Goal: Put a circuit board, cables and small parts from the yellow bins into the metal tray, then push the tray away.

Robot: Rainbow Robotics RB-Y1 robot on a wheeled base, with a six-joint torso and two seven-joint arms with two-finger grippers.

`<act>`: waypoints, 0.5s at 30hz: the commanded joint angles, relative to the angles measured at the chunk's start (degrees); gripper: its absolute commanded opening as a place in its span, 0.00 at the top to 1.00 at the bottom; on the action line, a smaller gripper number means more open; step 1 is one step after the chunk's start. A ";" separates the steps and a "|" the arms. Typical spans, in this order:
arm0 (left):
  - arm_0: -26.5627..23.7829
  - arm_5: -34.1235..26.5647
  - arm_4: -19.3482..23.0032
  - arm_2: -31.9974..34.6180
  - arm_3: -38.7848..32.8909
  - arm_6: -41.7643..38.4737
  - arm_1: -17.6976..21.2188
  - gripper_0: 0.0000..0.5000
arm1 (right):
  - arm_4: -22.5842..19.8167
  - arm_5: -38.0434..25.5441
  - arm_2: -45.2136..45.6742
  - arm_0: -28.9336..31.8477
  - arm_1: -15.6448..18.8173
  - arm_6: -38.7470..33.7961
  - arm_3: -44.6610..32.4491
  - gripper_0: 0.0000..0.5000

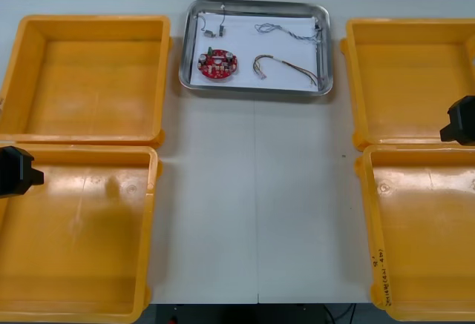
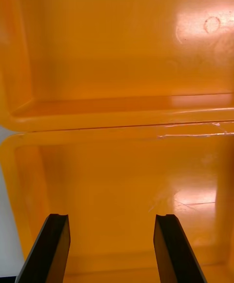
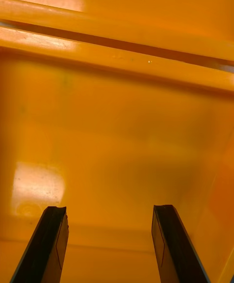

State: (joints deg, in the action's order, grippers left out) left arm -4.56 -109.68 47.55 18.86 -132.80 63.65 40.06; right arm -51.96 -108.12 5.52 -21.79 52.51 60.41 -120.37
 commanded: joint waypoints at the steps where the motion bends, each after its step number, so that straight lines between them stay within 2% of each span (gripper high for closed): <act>1: 1.05 -0.32 0.35 1.71 -1.76 7.19 2.30 0.00 | -1.39 4.76 3.54 5.18 4.00 2.79 1.27 0.00; 6: 1.05 -0.32 0.35 1.71 -1.76 7.19 2.30 0.00 | -1.65 9.16 4.50 8.69 5.41 3.31 2.59 0.00; 10: 1.05 -0.32 0.35 1.71 -1.76 7.19 2.30 0.00 | -2.27 8.80 6.17 8.69 5.58 4.19 5.32 0.00; 15: 1.05 -0.32 0.35 1.71 -1.76 7.19 2.30 0.00 | -6.05 8.10 9.34 8.69 5.67 8.85 10.68 0.00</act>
State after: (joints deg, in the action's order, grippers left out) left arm -4.56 -109.68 47.55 18.86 -132.80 63.65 40.06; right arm -55.72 -99.56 10.86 -13.49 55.41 64.21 -112.14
